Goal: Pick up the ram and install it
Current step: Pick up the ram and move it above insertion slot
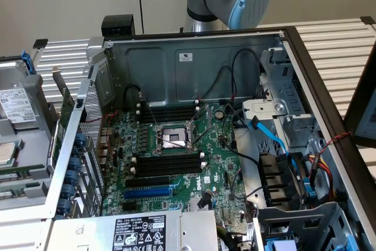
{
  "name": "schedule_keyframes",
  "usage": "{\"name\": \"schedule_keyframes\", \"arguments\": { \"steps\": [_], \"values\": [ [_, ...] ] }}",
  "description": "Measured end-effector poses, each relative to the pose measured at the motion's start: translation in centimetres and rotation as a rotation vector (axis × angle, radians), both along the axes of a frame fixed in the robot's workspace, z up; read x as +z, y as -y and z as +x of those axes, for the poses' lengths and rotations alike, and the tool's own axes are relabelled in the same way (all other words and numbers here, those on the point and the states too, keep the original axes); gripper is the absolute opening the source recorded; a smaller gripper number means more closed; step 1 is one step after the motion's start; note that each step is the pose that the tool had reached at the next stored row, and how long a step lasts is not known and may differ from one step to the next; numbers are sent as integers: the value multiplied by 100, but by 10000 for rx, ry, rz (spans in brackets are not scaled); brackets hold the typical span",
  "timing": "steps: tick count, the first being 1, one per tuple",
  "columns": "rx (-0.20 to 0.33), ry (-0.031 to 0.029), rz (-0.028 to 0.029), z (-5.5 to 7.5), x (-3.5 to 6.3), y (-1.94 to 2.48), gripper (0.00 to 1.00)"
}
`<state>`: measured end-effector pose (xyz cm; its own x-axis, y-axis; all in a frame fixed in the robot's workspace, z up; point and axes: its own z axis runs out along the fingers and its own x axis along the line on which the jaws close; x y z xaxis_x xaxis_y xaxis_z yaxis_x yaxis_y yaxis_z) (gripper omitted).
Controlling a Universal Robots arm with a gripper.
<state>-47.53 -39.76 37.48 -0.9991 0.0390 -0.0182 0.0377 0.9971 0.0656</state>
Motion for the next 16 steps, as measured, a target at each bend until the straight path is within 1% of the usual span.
{"name": "schedule_keyframes", "arguments": {
  "steps": [16],
  "values": [
    [2916, -2, -1, 0, -7, 1, 11]
  ]
}}
